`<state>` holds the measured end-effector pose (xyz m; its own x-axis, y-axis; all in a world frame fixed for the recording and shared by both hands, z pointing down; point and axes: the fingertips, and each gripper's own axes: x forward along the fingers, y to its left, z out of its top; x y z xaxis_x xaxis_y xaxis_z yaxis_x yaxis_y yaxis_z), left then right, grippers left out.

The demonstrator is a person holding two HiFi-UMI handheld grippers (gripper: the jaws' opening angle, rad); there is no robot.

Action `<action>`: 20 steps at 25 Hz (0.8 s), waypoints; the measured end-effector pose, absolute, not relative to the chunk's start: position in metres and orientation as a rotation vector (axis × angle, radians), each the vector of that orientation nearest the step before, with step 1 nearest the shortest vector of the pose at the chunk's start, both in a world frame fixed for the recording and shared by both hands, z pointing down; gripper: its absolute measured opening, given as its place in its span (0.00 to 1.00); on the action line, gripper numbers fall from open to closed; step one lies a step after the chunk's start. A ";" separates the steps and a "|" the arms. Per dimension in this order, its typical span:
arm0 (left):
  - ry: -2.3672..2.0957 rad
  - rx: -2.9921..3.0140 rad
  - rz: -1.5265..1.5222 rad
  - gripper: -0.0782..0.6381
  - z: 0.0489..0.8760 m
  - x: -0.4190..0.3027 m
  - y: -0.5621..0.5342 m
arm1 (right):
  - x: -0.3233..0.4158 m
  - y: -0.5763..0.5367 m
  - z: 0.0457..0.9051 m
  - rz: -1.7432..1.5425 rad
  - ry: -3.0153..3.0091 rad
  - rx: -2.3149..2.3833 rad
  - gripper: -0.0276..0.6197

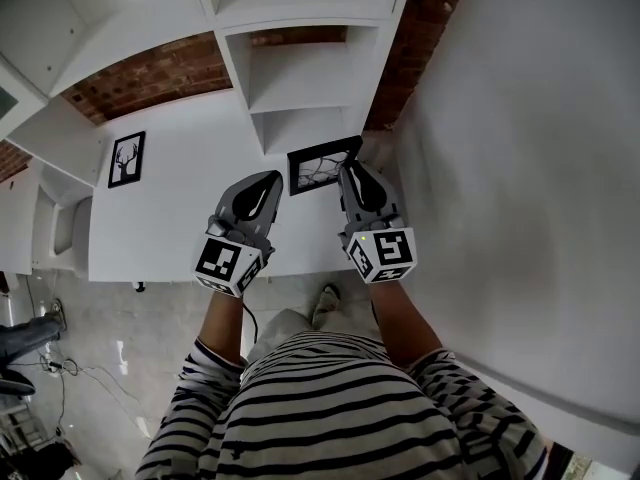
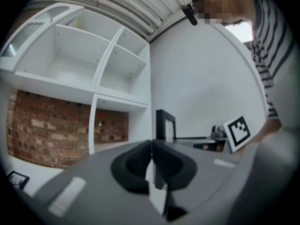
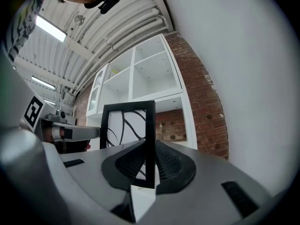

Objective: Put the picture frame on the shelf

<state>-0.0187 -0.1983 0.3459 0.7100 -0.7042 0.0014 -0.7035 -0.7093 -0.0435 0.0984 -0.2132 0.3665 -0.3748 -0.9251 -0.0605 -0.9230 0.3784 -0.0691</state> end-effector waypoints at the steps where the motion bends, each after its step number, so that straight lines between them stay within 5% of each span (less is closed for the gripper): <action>1: 1.180 -2.875 -0.028 0.12 0.350 -0.017 -0.204 | 0.100 -0.219 0.372 -0.041 2.535 -1.714 0.14; 10: 1.158 -2.967 -0.053 0.12 0.400 -0.020 -0.252 | 0.097 -0.271 0.431 -0.051 2.570 -1.844 0.14; 20: 1.119 -3.043 -0.160 0.12 0.461 -0.043 -0.307 | 0.065 -0.332 0.477 0.457 2.857 -1.944 0.14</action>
<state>-0.0429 -0.3073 0.4612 0.7583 -0.6392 0.1281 -0.6495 -0.7576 0.0641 0.0647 -0.3319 0.4771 -0.3375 -0.9317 0.1346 -0.8433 0.3628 0.3966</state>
